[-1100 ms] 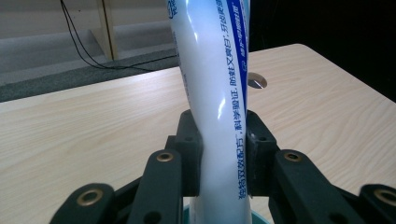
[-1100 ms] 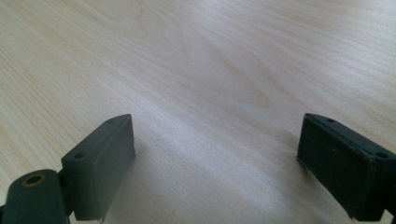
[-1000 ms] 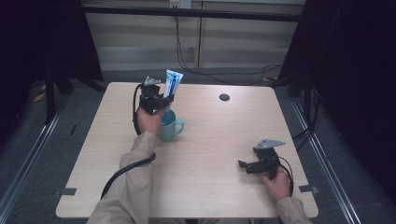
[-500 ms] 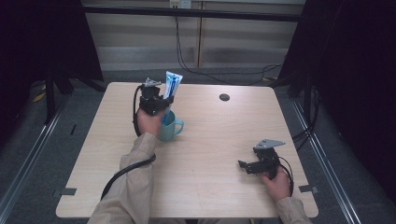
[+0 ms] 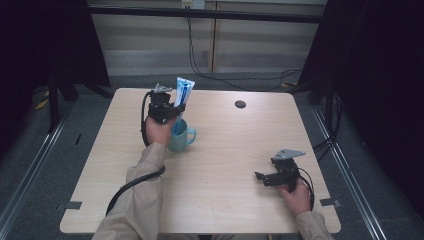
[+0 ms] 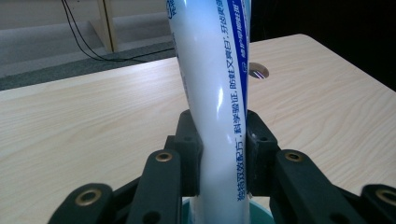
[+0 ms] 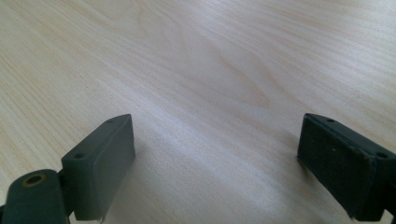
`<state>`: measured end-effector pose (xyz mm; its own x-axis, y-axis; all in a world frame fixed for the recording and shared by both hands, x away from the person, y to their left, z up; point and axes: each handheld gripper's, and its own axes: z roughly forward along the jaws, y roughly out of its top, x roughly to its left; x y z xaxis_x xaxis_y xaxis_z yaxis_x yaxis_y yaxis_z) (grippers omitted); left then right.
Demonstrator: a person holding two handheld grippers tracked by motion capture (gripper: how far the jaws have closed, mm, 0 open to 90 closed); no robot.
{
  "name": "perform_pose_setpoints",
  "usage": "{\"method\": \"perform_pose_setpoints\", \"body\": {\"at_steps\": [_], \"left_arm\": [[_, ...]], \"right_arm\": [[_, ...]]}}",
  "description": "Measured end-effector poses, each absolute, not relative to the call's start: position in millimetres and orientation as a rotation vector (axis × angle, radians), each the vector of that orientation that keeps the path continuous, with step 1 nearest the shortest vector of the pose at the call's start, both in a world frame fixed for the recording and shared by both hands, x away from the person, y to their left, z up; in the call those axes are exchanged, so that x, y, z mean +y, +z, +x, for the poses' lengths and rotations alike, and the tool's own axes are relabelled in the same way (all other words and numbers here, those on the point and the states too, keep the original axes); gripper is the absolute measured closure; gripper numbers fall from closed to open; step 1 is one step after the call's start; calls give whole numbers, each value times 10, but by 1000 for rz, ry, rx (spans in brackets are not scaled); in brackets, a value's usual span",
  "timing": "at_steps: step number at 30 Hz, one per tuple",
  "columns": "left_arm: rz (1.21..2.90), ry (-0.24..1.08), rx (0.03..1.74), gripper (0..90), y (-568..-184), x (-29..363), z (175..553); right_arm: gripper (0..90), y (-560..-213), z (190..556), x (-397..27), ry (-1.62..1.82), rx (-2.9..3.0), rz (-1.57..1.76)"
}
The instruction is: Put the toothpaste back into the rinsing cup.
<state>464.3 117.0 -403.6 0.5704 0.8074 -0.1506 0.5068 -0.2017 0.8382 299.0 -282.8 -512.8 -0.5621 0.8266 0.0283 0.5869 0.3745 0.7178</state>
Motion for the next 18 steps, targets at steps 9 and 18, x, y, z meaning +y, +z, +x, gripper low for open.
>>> {"method": "perform_pose_setpoints", "body": {"at_steps": [9,18], "left_arm": [[1851,386,1069,716,-4049,1175,4639],[1811,410,1081,718,-4084,1192,4591]], "right_arm": [[105,-5128,2990,-2828,996,2304,1237],[105,-5128,2990,-2828,996,2304,1238]]}}
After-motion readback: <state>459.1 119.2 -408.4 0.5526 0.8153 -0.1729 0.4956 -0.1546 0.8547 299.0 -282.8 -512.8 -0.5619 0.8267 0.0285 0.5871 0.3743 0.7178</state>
